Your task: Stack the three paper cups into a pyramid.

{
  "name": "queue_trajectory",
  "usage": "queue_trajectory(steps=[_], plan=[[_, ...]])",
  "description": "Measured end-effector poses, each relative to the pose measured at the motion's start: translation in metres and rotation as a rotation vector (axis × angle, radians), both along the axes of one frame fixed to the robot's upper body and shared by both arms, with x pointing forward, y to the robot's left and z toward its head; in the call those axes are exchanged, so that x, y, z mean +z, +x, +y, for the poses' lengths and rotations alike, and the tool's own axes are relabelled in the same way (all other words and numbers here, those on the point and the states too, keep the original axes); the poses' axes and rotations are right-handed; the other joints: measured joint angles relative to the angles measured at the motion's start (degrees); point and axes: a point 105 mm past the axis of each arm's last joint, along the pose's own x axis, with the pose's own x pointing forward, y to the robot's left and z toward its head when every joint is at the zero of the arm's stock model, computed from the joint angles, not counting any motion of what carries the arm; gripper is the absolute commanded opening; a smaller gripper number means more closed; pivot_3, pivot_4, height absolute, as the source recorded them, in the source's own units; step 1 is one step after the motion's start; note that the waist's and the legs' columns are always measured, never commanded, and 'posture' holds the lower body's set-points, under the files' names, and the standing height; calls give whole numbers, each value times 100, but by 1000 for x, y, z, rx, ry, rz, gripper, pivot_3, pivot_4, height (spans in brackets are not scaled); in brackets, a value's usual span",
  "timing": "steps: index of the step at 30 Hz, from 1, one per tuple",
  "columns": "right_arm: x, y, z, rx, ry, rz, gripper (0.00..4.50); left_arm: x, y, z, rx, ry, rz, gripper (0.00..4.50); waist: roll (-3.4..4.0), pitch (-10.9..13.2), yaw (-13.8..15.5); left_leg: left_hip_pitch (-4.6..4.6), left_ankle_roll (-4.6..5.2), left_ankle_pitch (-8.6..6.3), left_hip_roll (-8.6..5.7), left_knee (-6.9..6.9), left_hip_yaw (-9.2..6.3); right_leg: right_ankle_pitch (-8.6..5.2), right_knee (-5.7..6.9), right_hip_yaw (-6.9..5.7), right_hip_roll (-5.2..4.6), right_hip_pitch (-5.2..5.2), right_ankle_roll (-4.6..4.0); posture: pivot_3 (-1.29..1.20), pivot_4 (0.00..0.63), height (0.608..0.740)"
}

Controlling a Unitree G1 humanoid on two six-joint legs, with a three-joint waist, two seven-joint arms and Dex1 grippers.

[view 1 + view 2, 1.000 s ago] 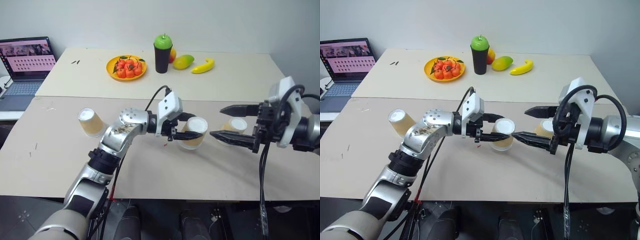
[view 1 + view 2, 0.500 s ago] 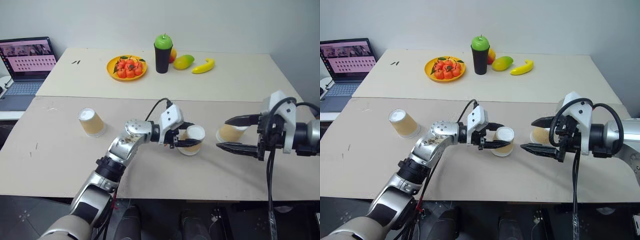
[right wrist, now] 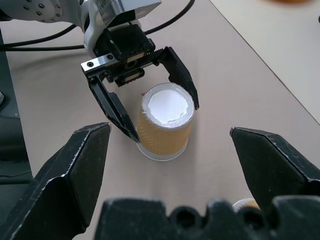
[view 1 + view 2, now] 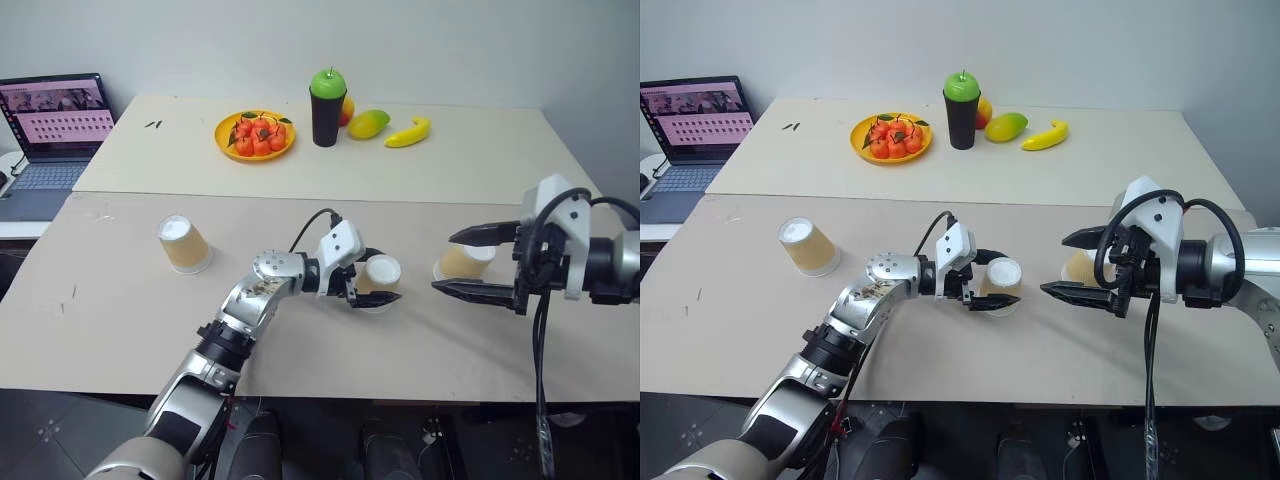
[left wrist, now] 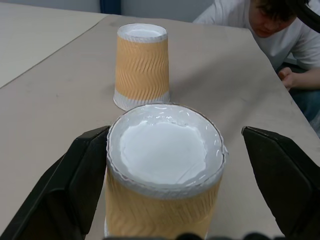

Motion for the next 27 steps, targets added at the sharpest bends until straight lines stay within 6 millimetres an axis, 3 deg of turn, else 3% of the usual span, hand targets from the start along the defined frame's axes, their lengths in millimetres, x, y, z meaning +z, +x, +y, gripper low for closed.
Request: queue_trajectory(steps=[6, 10, 14, 18, 20, 24, 27], plan=[[-4, 6, -2, 0, -9, 6, 4500, 48, 13, 16, 62, -101, -44, 4443, 1, 0, 3, 0, 0, 0, 0, 0, 0, 0, 0, 0, 0, 0, 1, 0, 150, 735], [-3, 9, 0, 18, -9, -1, 4500, 67, 16, 25, 103, -134, -65, 4443, 0, 0, 1, 0, 0, 0, 0, 1, 0, 0, 0, 0, 0, 0, 1, 0, 150, 735], [-6, 12, 4, 45, -7, 13, 4500, 110, 26, 41, 233, -210, -139, 4443, 0, 0, 4, 0, -1, 0, 0, 2, 0, 0, 1, 0, 0, 0, 2, 0, 150, 735], [-6, 20, 4, 58, -10, 5, 4500, 168, 47, 89, 594, -288, -284, 4443, 0, 0, -34, 2, 0, 0, 0, 0, -1, -1, 1, 1, 0, -1, 3, 0, 150, 735], [-7, 23, 4, 58, -18, 4, 4500, 183, 53, 120, 766, -283, -354, 4443, 0, 0, -57, 5, 0, 0, 0, -5, 0, -1, 0, 1, 0, 0, 3, 0, 150, 735], [-7, 27, 3, 79, -19, 7, 4500, 188, 54, 186, 1141, -299, -361, 4443, 0, 0, -47, 3, -1, 0, -1, -3, -1, -1, 0, 1, 0, 0, 3, 0, 150, 735], [-8, 29, -6, 79, -21, 29, 4500, 177, 43, 210, 1263, -283, -349, 4443, 0, 0, -3, 2, -1, 0, -1, -3, 0, -1, 1, -1, 0, -1, 3, 0, 150, 735]])
